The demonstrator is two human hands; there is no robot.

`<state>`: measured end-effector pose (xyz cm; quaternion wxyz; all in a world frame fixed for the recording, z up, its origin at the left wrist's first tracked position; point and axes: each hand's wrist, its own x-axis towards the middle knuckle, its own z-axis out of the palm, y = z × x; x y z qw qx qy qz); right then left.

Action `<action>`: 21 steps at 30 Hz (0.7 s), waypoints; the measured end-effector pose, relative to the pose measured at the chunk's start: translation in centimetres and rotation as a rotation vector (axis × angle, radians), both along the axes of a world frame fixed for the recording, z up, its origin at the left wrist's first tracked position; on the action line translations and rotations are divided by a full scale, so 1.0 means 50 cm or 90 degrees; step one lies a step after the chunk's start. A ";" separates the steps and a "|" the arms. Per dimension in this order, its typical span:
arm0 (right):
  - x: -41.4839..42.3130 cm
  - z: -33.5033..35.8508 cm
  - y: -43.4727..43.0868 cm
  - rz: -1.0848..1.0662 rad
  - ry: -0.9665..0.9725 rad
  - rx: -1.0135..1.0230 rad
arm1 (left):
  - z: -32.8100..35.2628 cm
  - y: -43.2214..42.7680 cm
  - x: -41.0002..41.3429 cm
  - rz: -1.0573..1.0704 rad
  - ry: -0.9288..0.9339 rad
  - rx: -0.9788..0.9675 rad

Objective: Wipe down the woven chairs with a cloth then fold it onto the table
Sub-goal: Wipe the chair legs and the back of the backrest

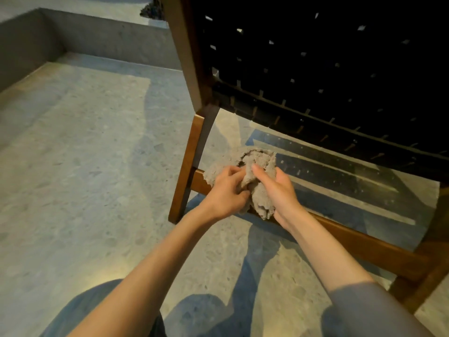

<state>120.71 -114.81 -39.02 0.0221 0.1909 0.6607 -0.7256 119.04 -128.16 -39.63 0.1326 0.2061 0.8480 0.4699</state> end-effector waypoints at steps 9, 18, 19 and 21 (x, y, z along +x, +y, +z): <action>-0.117 -0.051 -0.085 -0.195 0.100 0.330 | 0.014 -0.104 -0.077 0.290 -0.070 -0.030; -0.308 -0.061 -0.198 -0.194 0.132 0.185 | -0.012 -0.132 -0.169 0.255 -0.069 -0.060; -0.313 -0.068 -0.205 -0.152 0.127 0.184 | -0.017 -0.136 -0.171 0.242 -0.068 -0.074; -0.312 -0.086 -0.210 -0.083 0.128 0.216 | -0.029 -0.137 -0.169 0.229 -0.045 -0.095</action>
